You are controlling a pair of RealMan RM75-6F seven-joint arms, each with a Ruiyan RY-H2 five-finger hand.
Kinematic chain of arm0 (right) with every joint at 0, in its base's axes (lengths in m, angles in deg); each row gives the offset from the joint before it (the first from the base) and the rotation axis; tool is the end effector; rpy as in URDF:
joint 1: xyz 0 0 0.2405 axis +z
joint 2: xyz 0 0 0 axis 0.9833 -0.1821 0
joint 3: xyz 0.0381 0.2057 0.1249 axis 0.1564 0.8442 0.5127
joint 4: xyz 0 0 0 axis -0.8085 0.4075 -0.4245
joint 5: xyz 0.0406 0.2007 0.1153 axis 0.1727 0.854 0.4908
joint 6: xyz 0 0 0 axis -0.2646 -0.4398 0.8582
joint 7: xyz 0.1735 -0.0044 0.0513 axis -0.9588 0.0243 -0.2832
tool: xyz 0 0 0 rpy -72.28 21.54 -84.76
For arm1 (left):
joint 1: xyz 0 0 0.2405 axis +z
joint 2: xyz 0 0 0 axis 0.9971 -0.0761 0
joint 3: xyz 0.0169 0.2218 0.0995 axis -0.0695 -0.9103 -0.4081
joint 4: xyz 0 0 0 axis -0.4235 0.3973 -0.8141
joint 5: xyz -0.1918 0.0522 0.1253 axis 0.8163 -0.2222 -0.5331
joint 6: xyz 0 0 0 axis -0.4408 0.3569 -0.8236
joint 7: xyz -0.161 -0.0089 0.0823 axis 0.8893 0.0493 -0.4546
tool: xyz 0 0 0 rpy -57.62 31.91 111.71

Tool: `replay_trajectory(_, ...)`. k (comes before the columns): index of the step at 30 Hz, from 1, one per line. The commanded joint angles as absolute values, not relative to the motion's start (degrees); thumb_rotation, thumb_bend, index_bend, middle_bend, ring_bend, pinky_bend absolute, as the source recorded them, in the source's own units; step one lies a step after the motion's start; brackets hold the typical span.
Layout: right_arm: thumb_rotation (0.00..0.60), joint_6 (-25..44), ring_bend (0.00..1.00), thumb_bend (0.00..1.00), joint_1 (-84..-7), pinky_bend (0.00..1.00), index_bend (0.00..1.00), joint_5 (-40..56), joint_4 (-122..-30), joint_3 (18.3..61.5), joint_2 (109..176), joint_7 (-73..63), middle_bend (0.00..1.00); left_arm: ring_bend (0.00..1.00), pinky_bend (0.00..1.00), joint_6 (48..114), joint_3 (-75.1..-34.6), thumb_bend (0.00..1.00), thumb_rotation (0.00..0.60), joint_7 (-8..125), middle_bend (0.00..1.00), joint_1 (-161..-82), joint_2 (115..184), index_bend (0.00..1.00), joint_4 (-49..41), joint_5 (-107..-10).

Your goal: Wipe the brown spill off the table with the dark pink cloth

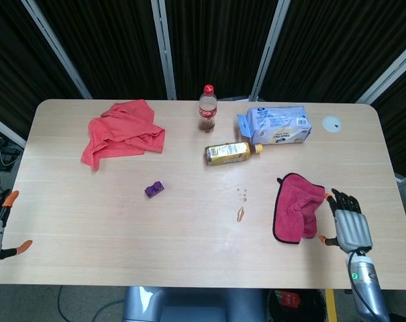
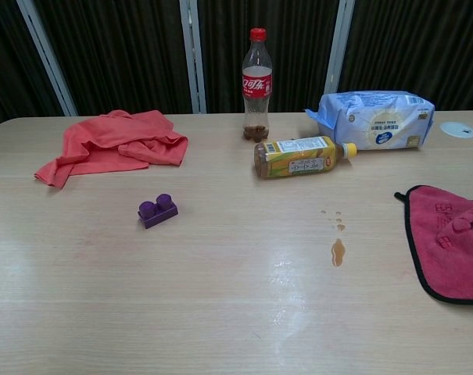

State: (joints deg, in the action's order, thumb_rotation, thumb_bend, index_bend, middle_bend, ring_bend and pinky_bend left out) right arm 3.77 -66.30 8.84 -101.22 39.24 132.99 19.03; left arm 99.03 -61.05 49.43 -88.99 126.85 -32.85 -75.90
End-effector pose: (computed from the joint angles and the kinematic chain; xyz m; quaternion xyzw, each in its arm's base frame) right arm -0.2851 -0.2712 0.0500 0.5885 -0.4807 0.2860 0.5838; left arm -0.3107 0.2035 0.1279 -0.5802 -0.4276 -0.3197 0.6151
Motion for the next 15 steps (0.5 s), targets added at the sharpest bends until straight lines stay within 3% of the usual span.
replay_trajectory(1,0.600,5.80,0.00,0.07,-63.16,0.04,0.14,12.36,-97.17,40.80,137.43,22.14,0.05,0.00,0.00,98.85,-60.98,0.00,0.600,49.67,0.00,-89.09,126.87,0.02,-32.79,-75.78)
replay_trajectory(15,0.600,11.54,0.00,0.10,-56.56,0.04,0.14,23.83,-82.29,43.18,146.04,26.34,0.05,0.00,0.00,96.43,-60.60,0.00,0.600,51.27,0.00,-90.09,126.62,0.03,-32.70,-74.00)
